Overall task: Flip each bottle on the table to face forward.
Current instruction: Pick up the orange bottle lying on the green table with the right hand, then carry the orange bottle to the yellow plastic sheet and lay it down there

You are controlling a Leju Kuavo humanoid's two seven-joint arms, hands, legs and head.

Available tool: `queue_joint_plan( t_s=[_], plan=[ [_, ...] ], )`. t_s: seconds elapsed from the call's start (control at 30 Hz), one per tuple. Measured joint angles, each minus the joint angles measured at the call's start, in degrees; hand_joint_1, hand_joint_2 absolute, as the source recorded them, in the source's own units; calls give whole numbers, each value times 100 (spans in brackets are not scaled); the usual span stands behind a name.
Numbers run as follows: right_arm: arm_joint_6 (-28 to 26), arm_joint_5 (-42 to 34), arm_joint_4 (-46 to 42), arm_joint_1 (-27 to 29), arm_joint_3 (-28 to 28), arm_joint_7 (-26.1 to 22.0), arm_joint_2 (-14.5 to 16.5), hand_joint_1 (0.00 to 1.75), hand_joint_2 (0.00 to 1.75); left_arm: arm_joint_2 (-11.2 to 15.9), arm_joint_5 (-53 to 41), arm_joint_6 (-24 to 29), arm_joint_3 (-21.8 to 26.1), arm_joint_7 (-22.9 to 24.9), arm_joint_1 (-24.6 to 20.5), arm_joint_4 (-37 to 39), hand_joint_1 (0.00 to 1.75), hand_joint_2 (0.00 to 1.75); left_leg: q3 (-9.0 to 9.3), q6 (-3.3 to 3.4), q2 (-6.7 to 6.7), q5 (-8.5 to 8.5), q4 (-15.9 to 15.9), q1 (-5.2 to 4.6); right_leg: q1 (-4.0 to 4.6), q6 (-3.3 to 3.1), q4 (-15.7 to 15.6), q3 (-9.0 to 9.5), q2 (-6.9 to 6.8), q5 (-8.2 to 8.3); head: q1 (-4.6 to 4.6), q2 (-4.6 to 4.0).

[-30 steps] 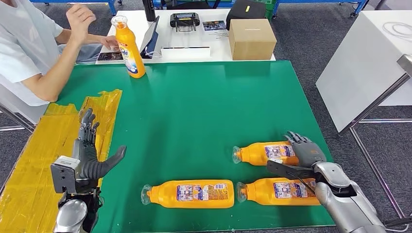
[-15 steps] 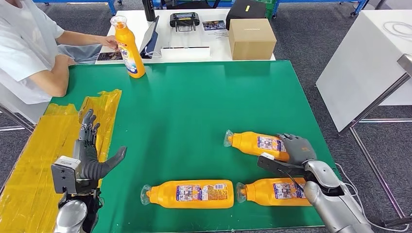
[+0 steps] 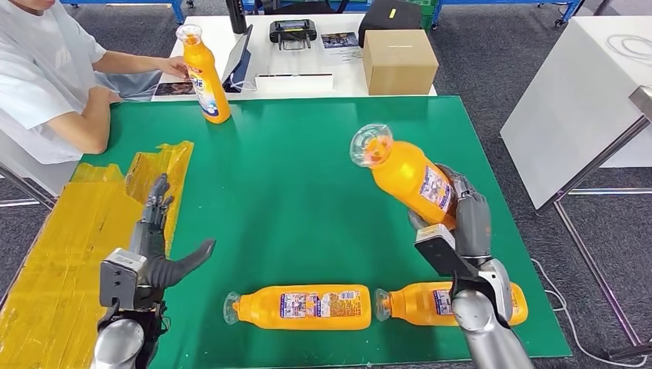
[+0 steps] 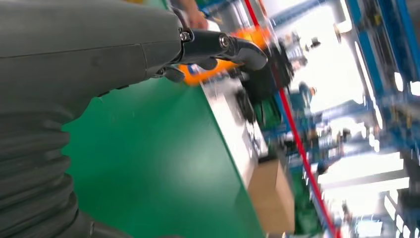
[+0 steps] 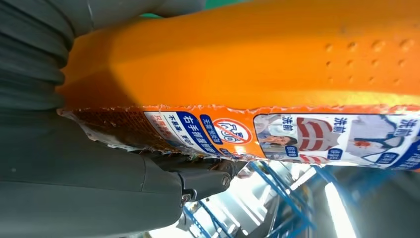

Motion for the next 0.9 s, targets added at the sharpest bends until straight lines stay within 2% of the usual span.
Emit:
queue_joint_plan(
  t_s=[0.13,0.23,0.4,0.53,0.63,0.9],
  plan=[
    [-30,-262,-296,116,-15,-165,261,175,175,47,-29,-87,-168,73,-76,16,0,175,1,0,1,0,0,0,0,0,0,0,1,0,0,0],
    [180,-1004,-374,134,-16,-464,433,175,175,101,81,-348,-322,183,-200,67,0,175,1,0,0,0,0,0,0,0,0,0,0,0,1,0],
    [1225,-2612,-334,59,-9,-849,760,175,175,195,420,-863,-785,443,-644,293,0,175,1,-1,-1,1,0,0,1,0,1,2,1,1,0,0],
    [2202,-3396,-91,-108,43,-893,939,175,175,231,737,-1053,-1115,516,-966,492,0,175,1,0,0,2,0,0,1,0,1,3,1,1,1,0],
    [2586,-3575,152,-224,116,-890,1026,175,175,246,939,-1158,-1278,548,-1113,607,0,175,1,0,0,2,0,0,1,0,2,3,0,1,0,0],
    [2872,-3581,756,-460,332,-782,1175,175,175,257,1133,-1270,-1534,553,-1310,773,0,175,-2,0,0,2,0,0,1,0,2,1,0,1,1,0]
  ],
)
